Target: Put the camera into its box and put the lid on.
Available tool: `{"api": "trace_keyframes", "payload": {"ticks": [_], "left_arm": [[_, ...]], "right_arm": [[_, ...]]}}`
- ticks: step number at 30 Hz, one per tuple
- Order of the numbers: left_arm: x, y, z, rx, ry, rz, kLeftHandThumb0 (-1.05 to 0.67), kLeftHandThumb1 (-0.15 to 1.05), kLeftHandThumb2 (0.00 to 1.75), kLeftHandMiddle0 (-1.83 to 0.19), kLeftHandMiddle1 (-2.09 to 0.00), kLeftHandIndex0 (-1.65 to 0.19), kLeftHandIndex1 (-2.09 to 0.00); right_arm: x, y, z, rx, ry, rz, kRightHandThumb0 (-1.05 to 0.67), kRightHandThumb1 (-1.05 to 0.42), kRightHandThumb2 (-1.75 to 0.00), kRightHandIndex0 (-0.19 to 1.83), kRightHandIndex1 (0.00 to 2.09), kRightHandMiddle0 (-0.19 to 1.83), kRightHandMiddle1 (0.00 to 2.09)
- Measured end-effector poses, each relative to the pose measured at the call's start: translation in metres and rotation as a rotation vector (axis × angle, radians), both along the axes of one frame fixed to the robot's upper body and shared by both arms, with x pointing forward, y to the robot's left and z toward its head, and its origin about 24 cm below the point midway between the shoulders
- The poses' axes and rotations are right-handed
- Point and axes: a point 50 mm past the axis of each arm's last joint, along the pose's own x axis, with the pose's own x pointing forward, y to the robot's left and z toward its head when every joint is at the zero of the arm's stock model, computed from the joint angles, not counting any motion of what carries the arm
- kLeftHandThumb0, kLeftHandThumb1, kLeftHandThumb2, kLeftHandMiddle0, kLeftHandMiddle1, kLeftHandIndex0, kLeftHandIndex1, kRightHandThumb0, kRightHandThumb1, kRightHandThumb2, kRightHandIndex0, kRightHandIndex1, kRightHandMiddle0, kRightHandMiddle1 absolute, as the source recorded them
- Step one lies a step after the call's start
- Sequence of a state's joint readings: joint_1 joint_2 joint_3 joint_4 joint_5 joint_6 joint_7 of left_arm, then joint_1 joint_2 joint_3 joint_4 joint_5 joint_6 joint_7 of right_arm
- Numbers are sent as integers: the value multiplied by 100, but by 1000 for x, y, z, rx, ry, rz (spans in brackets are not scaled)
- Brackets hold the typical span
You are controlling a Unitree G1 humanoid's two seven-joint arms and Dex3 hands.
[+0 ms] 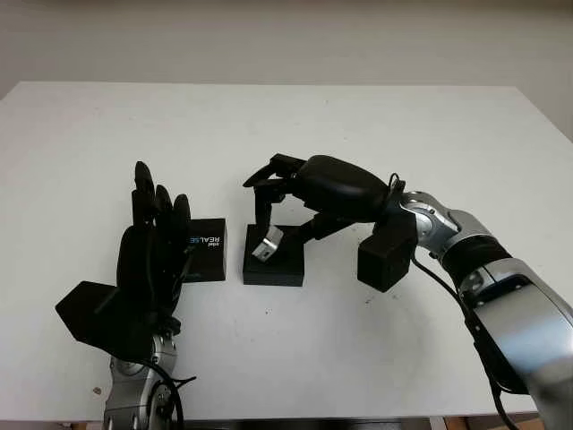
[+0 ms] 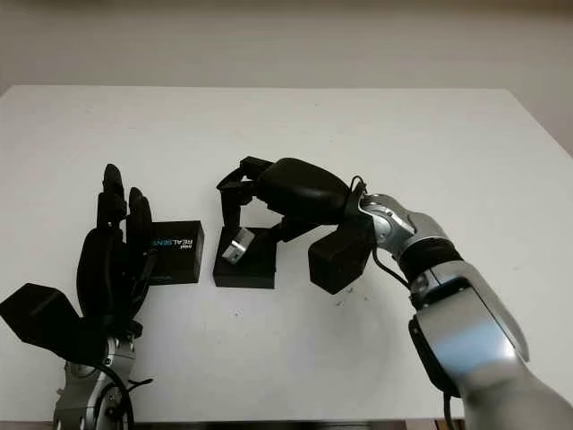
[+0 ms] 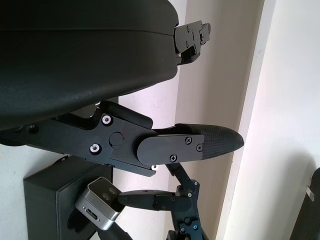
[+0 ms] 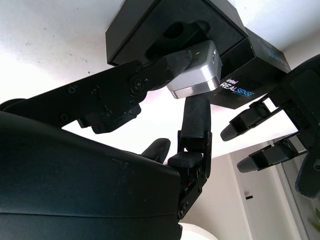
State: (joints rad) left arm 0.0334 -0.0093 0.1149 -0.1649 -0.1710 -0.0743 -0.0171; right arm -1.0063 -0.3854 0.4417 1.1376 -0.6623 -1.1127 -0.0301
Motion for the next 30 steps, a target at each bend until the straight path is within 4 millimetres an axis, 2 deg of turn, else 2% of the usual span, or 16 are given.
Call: {"api": "trace_keyframes", "payload": {"ticks": [16, 22, 23, 25, 27, 28, 30], "left_arm": [[-1, 0, 0, -4, -2, -7, -67, 105, 43, 19, -3, 19, -3], [-1, 0, 0, -2, -1, -5, -67, 105, 43, 19, -4, 18, -3], [-1, 0, 0, -1, -1, -5, -67, 105, 43, 19, -4, 18, -3], [-1, 0, 0, -2, -1, -5, -67, 105, 43, 19, -4, 18, -4], [-1, 0, 0, -2, -1, -5, -66, 105, 43, 19, -4, 18, -4], [-1, 0, 0, -2, -1, -5, -66, 105, 43, 19, -4, 18, -4], [-1, 0, -1, -3, -1, -5, -65, 105, 43, 19, -4, 18, -4]], "right_arm": [[-3, 7, -9, -29, -83, 21, -23, -95, -5, 7, 90, 49, 140], [-3, 8, -12, -64, -80, 27, -27, -93, -4, 1, 86, 41, 133], [-3, 8, -13, -78, -81, 29, -25, -92, -4, 0, 82, 37, 129], [-2, 8, -16, -136, -102, 26, -15, -97, -7, 10, 50, 28, 94], [0, 7, -12, -178, -142, 25, -12, -98, -7, 17, 33, 29, 76], [1, 6, -9, -197, -171, 26, -16, -97, -6, 19, 23, 31, 63], [2, 3, -8, -233, -236, 23, -22, -95, -5, 20, 15, 34, 53]]}}
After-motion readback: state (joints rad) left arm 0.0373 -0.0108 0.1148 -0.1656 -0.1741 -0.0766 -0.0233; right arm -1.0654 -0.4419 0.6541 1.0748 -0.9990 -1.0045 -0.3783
